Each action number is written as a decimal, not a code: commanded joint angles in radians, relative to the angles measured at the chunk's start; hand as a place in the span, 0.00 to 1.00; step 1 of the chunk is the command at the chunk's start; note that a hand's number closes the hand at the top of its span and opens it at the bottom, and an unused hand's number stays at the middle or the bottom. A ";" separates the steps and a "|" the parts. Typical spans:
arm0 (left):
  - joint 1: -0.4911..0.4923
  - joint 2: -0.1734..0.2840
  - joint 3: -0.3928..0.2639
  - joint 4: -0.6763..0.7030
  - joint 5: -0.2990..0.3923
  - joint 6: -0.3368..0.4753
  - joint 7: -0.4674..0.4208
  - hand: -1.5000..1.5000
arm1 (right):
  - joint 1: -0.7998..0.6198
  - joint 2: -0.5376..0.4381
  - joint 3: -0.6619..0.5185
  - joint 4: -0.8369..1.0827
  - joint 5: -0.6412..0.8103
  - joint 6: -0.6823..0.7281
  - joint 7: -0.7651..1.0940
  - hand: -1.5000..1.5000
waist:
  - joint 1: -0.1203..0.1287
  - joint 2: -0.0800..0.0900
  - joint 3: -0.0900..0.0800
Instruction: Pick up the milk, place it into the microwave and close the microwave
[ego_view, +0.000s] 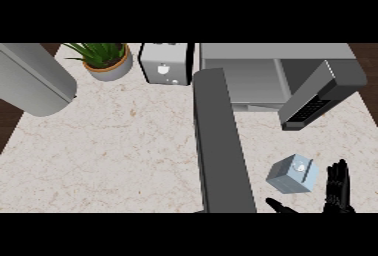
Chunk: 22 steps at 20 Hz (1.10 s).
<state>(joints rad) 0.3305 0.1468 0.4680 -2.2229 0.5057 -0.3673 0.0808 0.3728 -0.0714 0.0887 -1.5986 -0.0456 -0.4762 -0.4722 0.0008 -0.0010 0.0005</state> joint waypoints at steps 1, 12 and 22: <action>0.083 -0.034 0.032 0.016 0.018 -0.110 -0.070 0.00 | -0.074 -0.028 -0.081 0.158 -0.061 0.083 -0.092 0.00 | 0.008 0.000 0.000; -0.027 -0.059 0.012 -0.026 -0.023 -0.035 0.069 0.00 | -0.175 -0.003 -0.157 0.398 -0.055 0.095 -0.241 0.00 | 0.001 0.001 0.000; -0.002 -0.101 0.040 -0.016 -0.045 -0.108 0.028 0.00 | -0.392 -0.017 -0.245 0.748 -0.080 0.181 -0.455 1.00 | 0.004 0.001 0.000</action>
<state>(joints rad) 0.3431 0.0615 0.5240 -2.2246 0.4882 -0.4821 0.0884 0.0433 -0.0751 -0.1206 -0.9496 -0.1049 -0.3469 -0.8381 0.0055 -0.0001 0.0005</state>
